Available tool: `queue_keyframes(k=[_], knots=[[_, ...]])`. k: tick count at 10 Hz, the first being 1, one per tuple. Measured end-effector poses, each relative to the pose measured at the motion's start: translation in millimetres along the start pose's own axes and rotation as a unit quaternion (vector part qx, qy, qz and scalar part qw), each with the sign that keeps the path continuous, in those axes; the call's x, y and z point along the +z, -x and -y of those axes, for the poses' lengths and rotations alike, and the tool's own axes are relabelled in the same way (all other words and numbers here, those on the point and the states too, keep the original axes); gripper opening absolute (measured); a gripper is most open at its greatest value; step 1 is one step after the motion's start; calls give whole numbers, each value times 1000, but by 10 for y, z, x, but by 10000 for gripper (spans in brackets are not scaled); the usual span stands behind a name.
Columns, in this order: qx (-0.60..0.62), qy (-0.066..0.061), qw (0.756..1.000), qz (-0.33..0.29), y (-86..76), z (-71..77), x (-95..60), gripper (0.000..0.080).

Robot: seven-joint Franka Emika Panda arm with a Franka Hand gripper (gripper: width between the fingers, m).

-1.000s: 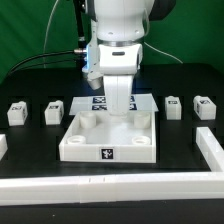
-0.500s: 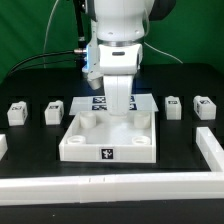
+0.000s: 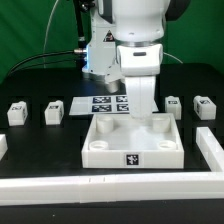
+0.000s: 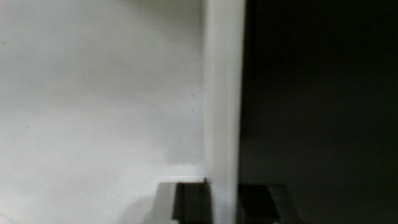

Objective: Assemble one leg

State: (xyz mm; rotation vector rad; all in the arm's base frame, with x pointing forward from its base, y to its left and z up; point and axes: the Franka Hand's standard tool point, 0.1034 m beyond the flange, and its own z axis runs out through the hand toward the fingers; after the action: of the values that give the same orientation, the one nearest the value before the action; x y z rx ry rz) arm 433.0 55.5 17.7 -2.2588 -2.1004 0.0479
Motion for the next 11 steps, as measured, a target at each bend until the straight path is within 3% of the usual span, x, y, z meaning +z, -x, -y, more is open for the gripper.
queue_keyframes(k=[4,7,11], knots=[[-20,12,1000,-10,-250,-199,-12,60],[-19,16,1000,-12,-293,-287,-18,61],[-19,8,1000,-10,-295,-529,-40,61]])
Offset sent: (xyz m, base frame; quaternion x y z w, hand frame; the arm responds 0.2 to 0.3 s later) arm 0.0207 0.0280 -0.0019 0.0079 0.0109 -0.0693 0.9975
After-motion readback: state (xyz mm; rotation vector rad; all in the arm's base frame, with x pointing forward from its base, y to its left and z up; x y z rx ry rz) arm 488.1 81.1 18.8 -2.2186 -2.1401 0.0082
